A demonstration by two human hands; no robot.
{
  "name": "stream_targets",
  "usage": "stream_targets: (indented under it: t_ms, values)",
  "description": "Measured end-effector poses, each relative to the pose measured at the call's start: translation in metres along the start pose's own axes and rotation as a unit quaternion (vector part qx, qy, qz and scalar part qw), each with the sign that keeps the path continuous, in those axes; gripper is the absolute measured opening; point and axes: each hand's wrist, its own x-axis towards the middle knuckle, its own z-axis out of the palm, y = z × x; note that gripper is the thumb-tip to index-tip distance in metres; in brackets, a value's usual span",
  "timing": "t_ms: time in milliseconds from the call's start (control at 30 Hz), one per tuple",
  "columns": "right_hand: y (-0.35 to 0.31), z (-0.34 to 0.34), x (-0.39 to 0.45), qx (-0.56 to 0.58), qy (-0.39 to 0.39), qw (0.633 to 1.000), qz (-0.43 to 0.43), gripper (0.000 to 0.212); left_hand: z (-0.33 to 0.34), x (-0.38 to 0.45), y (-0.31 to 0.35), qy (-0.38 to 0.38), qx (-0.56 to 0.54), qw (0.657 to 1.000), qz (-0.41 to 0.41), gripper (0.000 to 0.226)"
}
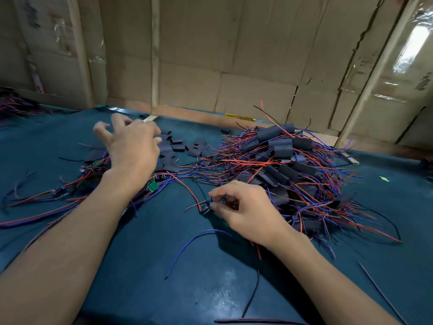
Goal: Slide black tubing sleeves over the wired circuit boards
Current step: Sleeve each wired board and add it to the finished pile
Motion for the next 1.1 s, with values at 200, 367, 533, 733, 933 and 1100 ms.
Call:
stream_targets:
  t_ms: [200, 367, 533, 733, 933, 1100]
  values:
    - [0.006, -0.001, 0.001, 0.01, -0.017, 1.0, -0.012, 0.013, 0.002, -0.004, 0.009, 0.005, -0.156, 0.985, 0.078, 0.023]
    - [-0.007, 0.009, 0.005, 0.092, 0.029, 0.994, -0.059, 0.016, 0.007, -0.004, 0.013, -0.028, -0.259, 0.956, 0.134, 0.043]
    - [-0.021, 0.012, 0.019, -0.158, -0.095, 0.975, -0.123, 0.019, 0.005, -0.005, 0.013, 0.031, -0.295, 0.946, 0.132, 0.038]
    - [-0.063, 0.022, 0.064, -0.216, -0.188, 0.957, -0.056, 0.023, -0.009, 0.001, 0.007, 0.134, -0.275, 0.95, 0.063, 0.02]
    - [-0.058, 0.055, 0.093, -0.182, -0.189, 0.965, -0.012, 0.023, -0.012, -0.002, 0.004, 0.15, -0.271, 0.95, 0.039, 0.025]
    - [-0.051, 0.066, 0.095, -0.135, -0.12, 0.979, -0.093, 0.034, -0.009, -0.001, 0.001, 0.152, -0.287, 0.945, 0.037, 0.027]
